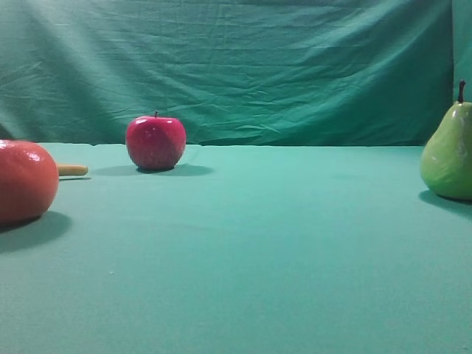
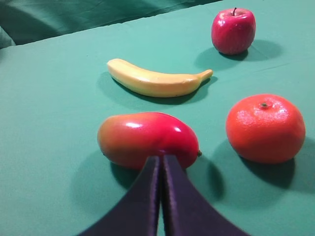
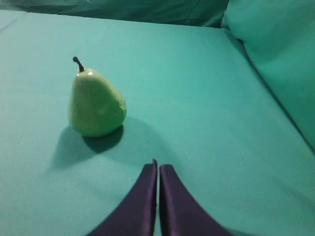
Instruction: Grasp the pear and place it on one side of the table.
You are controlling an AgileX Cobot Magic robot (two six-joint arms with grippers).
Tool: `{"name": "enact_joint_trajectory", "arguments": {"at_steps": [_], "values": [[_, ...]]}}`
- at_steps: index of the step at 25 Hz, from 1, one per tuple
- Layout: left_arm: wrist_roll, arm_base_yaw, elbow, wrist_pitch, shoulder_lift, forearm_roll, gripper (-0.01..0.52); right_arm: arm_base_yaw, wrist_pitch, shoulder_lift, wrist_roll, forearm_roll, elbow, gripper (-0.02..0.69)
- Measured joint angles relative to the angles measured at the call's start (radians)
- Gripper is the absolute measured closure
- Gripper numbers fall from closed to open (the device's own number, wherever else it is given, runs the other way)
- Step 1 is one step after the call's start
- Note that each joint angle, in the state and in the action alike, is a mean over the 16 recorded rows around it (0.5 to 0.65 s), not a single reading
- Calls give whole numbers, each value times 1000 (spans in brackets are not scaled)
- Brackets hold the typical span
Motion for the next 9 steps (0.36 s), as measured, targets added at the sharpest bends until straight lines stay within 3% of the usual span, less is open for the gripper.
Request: {"name": "enact_joint_trajectory", "arguments": {"at_steps": [9], "values": [[0,0,0,0,0,0,514,0,-3,0,0,0,0,665]]}}
